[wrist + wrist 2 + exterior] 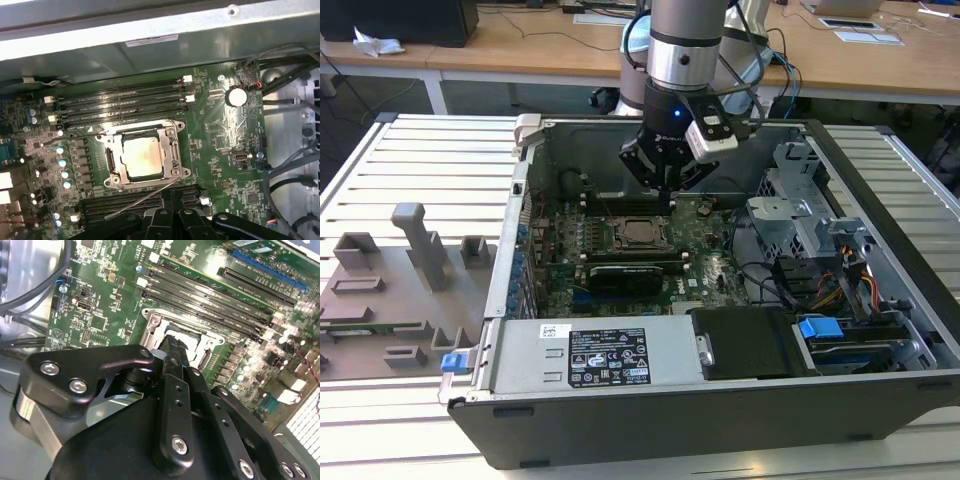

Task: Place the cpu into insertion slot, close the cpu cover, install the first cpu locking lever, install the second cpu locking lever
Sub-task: 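Install the first cpu locking lever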

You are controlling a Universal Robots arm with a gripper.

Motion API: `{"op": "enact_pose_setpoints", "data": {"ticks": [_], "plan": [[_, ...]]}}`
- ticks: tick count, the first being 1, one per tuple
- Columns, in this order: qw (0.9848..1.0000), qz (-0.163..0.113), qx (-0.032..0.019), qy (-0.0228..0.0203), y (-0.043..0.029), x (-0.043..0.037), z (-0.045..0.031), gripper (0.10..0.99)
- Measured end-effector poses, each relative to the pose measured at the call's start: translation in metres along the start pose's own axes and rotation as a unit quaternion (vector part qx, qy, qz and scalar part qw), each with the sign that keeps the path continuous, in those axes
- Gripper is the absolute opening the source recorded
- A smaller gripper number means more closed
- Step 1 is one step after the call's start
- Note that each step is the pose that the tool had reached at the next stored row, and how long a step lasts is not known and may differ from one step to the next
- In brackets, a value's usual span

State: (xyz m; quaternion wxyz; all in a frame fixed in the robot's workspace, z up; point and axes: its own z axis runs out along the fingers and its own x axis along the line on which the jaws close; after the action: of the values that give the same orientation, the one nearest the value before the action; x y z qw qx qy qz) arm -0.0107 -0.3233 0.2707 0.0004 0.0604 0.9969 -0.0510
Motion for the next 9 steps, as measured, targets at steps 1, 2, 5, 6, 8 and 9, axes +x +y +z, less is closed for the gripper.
{"op": "enact_pose_setpoints", "data": {"ticks": [1,2,5,6,8,9], "plan": [[1.0000,-0.004,-0.0001,-0.0005,0.0000,0.0000,0.0000,0.106],[0.9999,-0.011,-0.0001,-0.0011,0.0000,0.0000,0.0000,0.106],[0.9991,-0.038,-0.0163,-0.0026,0.0000,0.0000,0.0000,0.106],[0.9982,-0.039,-0.0458,-0.0002,-0.0001,0.0000,0.0000,0.106],[0.9972,-0.039,-0.0634,0.0013,-0.0001,0.0000,0.0000,0.106],[0.9962,-0.039,-0.0774,0.0024,-0.0001,0.0000,0.0000,0.106]]}}
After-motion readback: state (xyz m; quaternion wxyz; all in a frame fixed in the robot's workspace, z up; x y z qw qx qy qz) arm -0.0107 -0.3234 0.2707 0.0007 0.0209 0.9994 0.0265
